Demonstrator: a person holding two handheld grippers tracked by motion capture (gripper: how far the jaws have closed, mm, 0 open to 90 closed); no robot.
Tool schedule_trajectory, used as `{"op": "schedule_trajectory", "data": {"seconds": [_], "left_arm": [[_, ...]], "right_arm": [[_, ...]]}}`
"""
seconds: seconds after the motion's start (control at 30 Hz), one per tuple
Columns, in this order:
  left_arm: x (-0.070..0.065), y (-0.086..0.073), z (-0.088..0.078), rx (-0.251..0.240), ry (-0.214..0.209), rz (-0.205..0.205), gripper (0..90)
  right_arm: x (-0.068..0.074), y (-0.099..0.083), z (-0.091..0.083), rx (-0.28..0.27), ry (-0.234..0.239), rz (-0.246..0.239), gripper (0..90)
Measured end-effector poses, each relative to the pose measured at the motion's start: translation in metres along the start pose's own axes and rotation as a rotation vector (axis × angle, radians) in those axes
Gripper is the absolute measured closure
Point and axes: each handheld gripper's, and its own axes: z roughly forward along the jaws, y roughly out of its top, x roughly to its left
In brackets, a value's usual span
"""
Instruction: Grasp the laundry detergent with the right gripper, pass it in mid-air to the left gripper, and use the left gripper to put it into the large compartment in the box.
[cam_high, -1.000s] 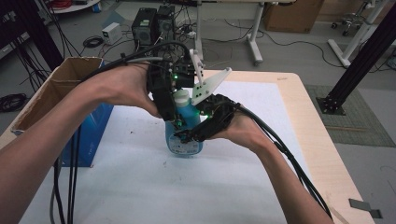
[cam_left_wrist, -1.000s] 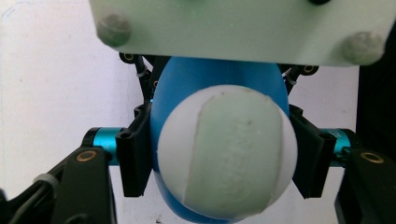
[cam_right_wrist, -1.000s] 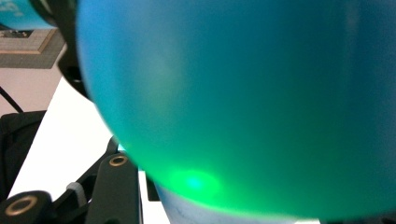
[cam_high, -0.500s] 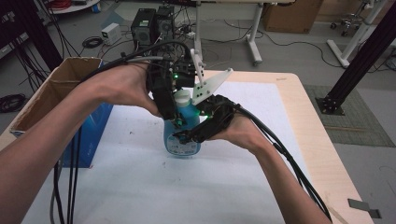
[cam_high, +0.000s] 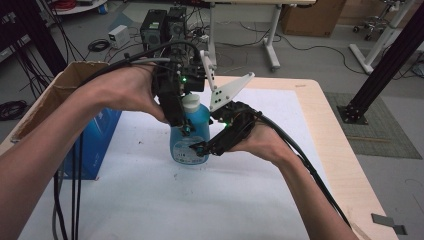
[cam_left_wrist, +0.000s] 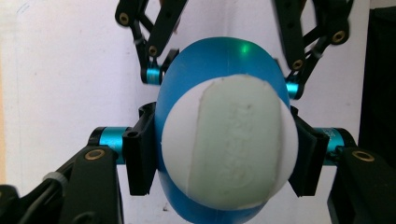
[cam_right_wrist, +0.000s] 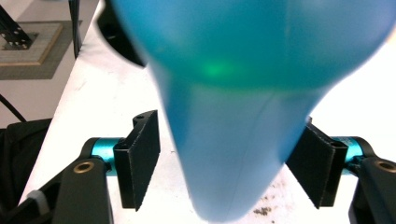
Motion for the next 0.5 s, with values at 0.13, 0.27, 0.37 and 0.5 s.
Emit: {"op": "schedule_trajectory", "data": {"seconds": [0.13, 0.27, 0.37, 0.5], "left_arm": [[0.001, -0.002, -0.006, 0.001, 0.006, -0.007, 38.1], [0.002, -0.005, -0.014, -0.001, 0.011, -0.016, 38.1], [0.003, -0.008, -0.021, 0.007, 0.012, -0.026, 38.1], [0.005, -0.013, -0.034, 0.019, 0.014, -0.042, 38.1]], "right_arm": [[0.001, 0.002, -0.006, -0.005, -0.001, 0.002, 26.7], [0.001, 0.000, -0.013, 0.017, -0.008, 0.021, 22.7], [0.002, -0.001, -0.020, 0.021, -0.014, 0.030, 22.6], [0.006, -0.002, -0.032, 0.036, -0.036, 0.025, 22.6]]}}
